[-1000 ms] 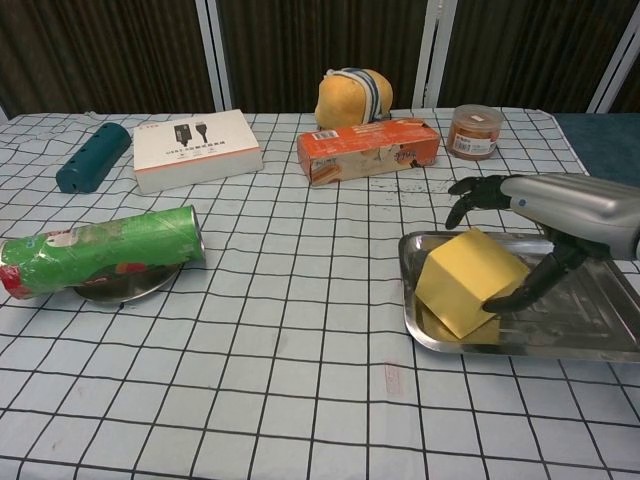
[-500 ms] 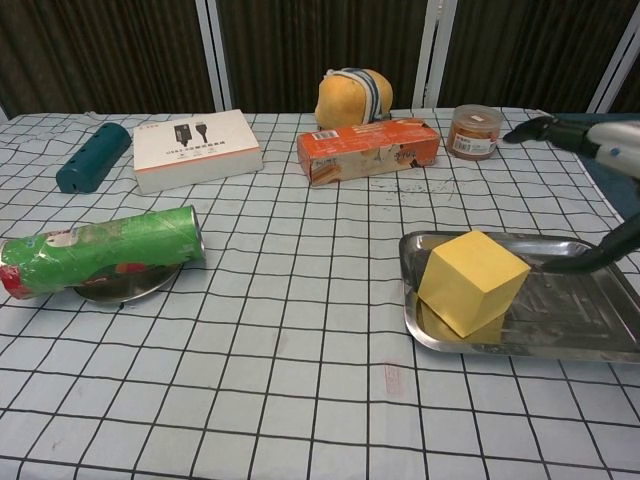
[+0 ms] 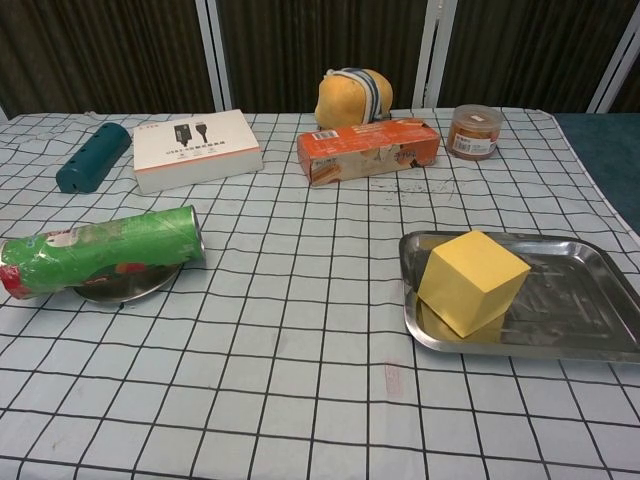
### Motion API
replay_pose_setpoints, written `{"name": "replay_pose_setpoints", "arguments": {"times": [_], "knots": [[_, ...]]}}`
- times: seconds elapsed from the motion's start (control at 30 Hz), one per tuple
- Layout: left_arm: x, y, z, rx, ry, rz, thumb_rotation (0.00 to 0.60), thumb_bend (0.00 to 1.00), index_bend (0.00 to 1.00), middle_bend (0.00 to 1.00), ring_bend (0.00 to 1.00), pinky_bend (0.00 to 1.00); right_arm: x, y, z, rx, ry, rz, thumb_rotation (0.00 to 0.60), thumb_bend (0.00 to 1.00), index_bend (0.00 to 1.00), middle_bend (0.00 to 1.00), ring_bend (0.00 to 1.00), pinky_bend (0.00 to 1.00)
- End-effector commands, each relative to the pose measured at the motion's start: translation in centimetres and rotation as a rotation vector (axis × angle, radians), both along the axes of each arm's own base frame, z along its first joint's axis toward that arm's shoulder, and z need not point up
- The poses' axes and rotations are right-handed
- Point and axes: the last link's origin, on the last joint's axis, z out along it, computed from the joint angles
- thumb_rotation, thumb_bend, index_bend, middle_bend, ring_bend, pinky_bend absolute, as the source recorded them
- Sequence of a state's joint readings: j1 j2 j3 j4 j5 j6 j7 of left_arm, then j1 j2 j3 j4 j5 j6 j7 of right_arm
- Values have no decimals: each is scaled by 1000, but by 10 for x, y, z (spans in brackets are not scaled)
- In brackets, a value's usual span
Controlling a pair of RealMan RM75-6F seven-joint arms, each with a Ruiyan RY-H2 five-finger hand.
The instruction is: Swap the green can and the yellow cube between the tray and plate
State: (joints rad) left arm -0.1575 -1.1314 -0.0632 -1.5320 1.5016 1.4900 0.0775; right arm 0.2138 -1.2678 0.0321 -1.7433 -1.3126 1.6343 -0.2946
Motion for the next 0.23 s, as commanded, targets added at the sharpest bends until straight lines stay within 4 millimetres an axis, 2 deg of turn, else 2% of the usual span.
{"name": "replay_pose_setpoints", "arguments": {"times": [0.03,0.23], "knots": [[-1,1,0,1,3,5,600,385,10,48,0,247,-5,6,5,-26,-11,15,600,75,0,0,0,0],[-3,5,-3,-10,-5,19,600,385,10,47,0,249,-4,12,8,-26,-19,15,600,76,0,0,0,0]]}}
